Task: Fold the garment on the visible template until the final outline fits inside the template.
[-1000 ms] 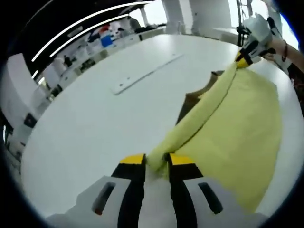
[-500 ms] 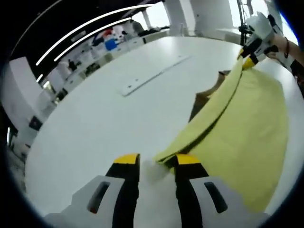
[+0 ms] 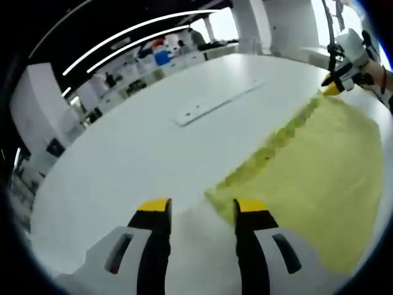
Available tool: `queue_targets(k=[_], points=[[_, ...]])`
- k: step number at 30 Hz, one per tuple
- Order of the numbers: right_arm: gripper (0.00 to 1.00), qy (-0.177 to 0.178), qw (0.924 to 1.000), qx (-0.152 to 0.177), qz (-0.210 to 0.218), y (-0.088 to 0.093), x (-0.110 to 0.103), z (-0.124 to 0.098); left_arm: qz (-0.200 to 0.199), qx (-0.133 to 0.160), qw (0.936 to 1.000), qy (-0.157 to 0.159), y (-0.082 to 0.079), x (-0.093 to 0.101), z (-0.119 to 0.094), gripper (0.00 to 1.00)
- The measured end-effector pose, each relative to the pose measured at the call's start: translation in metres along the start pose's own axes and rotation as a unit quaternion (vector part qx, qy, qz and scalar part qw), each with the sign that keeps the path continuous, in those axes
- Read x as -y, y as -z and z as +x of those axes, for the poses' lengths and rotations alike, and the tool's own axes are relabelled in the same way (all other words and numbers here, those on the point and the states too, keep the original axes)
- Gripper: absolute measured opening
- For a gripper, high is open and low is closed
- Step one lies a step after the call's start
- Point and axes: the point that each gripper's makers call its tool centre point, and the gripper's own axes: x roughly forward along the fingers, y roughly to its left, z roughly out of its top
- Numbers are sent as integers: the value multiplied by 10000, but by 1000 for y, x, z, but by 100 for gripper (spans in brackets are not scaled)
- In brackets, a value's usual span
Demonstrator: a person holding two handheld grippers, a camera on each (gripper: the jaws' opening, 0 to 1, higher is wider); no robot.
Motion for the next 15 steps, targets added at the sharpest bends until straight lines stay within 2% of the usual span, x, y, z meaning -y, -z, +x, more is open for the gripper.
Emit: queue_targets(k=[6, 9, 11, 13, 15], points=[[25, -67, 9999, -112, 94, 7, -5, -8, -229, 34, 9997, 94, -1, 2, -11, 39], [27, -151, 9995, -89, 244, 5, -2, -6, -378, 166, 9990, 186, -6, 4, -17, 42], [27, -322, 9984, -119, 456, 7, -13, -14, -464, 225, 9983, 286, -7, 10, -24, 44], [30, -466, 9971, -86, 589, 5, -18, -18, -444, 253, 9982, 318, -7, 12, -29, 47], [39, -539, 9962, -101, 681, 4, -22, -23, -462, 266, 9979, 367, -6, 15, -35, 50]])
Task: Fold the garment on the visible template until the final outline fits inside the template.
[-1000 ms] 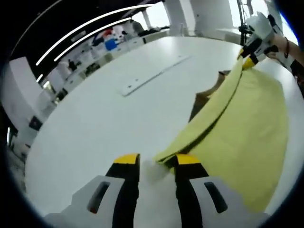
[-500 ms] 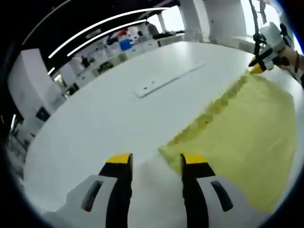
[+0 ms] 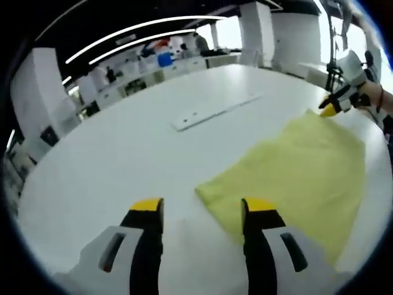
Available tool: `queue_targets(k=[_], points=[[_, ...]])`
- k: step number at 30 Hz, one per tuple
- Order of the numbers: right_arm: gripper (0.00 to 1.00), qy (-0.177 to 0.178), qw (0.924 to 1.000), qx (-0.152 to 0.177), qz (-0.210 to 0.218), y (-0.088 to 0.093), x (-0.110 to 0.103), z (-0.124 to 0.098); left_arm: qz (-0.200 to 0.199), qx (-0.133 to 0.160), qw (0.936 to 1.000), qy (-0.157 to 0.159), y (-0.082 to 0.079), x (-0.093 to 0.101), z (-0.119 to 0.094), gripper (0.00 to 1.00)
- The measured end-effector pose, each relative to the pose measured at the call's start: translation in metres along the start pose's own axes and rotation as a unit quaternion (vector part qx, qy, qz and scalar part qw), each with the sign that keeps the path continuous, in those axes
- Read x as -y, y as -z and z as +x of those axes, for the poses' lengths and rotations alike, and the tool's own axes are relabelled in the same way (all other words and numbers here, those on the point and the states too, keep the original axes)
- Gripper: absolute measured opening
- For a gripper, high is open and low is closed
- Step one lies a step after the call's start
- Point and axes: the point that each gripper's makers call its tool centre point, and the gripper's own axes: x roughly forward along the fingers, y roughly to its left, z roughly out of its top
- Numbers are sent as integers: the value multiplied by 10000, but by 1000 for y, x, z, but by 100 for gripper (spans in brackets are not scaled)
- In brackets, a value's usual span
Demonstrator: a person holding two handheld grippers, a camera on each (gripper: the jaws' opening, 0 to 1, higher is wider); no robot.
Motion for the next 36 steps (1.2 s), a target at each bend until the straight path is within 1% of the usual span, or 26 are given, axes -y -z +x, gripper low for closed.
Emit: queue_targets(k=[3, 7, 9, 10, 12, 14, 15, 17, 19, 23, 26, 28, 29, 31, 32, 33, 35, 36], points=[[49, -121, 9999, -73, -30, 5, -9, -9, -142, 89, 9998, 139, 0, 6, -9, 53], [56, -390, 9992, -79, 72, 10, -20, -22, -241, 100, 9992, 299, 5, 12, -20, 61], [61, -485, 9987, -82, 132, 13, -22, -27, -247, 81, 9991, 328, 9, 14, -28, 63], [62, -508, 9986, -77, 129, 14, -23, -30, -233, 83, 9991, 343, 11, 16, -31, 62], [63, -645, 9979, -49, 73, 19, -31, -40, -197, 93, 9990, 392, 14, 21, -39, 64], [64, -728, 9973, -56, 85, 22, -32, -44, -186, 127, 9988, 437, 16, 21, -44, 67], [64, -805, 9967, -38, 60, 25, -36, -49, -194, 178, 9984, 502, 17, 23, -49, 68], [64, -876, 9961, -26, 41, 27, -37, -53, -196, 193, 9978, 597, 20, 27, -54, 69], [64, -942, 9955, -54, -64, 32, -41, -58, -117, 191, 9977, 646, 22, 34, -60, 69], [64, -1037, 9939, -110, -347, 44, -51, -70, -77, 168, 9967, 790, 29, 43, -70, 70], [63, -1155, 9915, -150, -580, 53, -55, -78, 75, 163, 9953, 954, 36, 54, -76, 68], [59, -1144, 9909, -84, -711, 56, -55, -82, 43, 166, 9948, 1003, 41, 55, -76, 66], [57, -1160, 9901, -112, -777, 61, -55, -85, -56, 102, 9940, 1086, 47, 59, -77, 65], [57, -1107, 9897, -101, -897, 68, -57, -94, -97, 112, 9930, 1174, 50, 66, -82, 63], [56, -1092, 9894, -96, -948, 70, -56, -96, -125, 128, 9929, 1174, 55, 64, -82, 63], [55, -1085, 9893, -102, -974, 73, -54, -98, -155, 134, 9926, 1197, 59, 64, -83, 61], [51, -1126, 9885, -84, -1006, 76, -52, -103, -238, 124, 9920, 1234, 62, 73, -89, 59], [50, -1145, 9884, -64, -991, 78, -52, -105, -269, 120, 9918, 1240, 65, 70, -90, 57]])
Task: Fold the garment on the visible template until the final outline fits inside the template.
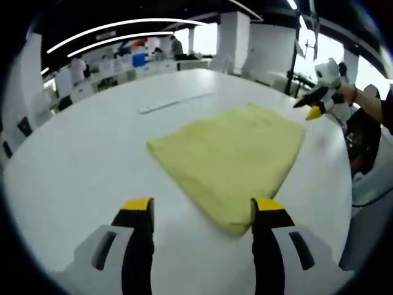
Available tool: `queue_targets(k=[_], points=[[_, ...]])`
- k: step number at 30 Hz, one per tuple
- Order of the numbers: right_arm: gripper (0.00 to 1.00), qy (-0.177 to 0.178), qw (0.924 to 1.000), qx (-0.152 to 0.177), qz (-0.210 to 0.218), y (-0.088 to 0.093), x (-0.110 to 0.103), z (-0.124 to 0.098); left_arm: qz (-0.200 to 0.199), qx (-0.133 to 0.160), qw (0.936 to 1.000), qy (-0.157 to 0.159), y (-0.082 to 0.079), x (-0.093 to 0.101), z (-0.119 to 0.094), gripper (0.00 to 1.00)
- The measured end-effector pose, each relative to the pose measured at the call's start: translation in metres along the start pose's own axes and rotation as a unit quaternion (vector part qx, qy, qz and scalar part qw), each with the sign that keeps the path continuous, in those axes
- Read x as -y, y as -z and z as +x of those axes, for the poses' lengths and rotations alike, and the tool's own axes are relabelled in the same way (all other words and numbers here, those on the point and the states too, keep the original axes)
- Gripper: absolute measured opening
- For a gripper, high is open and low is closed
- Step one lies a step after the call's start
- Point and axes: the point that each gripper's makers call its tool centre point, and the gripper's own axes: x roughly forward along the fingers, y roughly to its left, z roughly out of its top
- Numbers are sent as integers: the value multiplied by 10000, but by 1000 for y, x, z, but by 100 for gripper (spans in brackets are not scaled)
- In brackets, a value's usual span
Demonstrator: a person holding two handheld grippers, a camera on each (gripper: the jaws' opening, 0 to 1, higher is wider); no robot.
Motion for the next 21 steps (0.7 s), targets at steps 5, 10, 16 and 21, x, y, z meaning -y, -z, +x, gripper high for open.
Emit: queue_targets(k=[5, 10, 16, 21], points=[[44, -39, 9999, 98, 108, 9, 0, -5, -151, 68, 9998, 81, 3, 18, -5, 52], [36, -7, 10000, 63, 64, 23, 0, -6, -199, 175, 9996, 86, 8, 20, -6, 47], [27, -62, 9999, 79, 59, 38, -3, -4, -237, 248, 9993, 130, 7, 24, -8, 39], [20, 0, 10000, 87, 28, 48, -3, -2, -281, 196, 9994, 70, 14, 24, -7, 36]])
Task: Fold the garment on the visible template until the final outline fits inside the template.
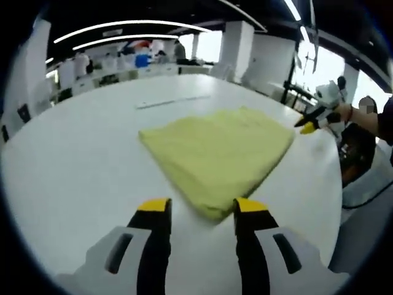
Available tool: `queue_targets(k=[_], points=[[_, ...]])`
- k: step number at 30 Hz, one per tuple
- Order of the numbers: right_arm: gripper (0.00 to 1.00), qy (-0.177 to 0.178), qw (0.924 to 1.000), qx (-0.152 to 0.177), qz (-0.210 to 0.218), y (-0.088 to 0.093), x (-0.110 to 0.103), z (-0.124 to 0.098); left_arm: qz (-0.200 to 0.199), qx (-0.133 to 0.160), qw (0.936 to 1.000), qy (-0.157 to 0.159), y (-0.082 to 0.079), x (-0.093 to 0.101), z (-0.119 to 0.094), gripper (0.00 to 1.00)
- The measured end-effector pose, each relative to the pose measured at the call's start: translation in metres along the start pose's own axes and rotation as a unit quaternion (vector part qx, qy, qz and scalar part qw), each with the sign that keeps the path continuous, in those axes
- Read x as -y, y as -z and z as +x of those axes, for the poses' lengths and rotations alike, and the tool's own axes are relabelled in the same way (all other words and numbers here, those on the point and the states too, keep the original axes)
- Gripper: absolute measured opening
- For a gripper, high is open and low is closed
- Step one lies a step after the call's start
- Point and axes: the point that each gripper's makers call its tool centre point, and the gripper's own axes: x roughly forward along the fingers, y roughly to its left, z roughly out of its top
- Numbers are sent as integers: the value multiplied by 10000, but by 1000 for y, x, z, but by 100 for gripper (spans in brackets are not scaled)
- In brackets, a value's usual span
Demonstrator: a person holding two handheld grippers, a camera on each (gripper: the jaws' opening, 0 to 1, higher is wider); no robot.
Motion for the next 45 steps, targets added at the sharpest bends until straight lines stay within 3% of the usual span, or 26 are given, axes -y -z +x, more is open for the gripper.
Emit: queue_targets(k=[5, 16, 24, 32, 35, 39, 45], points=[[11, 9, 10000, 80, -28, 4, 5, 5, -111, 37, 9999, -26, 4, 5, -2, 31], [6, -123, 9997, 190, 48, 7, 0, 14, -193, -20, 9998, 53, 12, 16, 4, 23], [1, -68, 9995, 305, -14, 5, 2, 17, -256, -28, 9997, 14, 14, 12, 12, 14], [0, -64, 9993, 374, 32, 3, 4, 17, -335, -86, 9994, 45, 20, 12, 14, 1], [0, -65, 9993, 371, 26, 4, 4, 17, -163, -117, 9998, 37, 20, 11, 12, 0], [0, -49, 9993, 364, 54, 4, 4, 14, 396, -299, 9987, -59, 23, 2, 7, 0], [0, -43, 9995, 316, 51, 6, 5, 13, 732, -450, 9963, 5, 25, 3, 7, 0]])
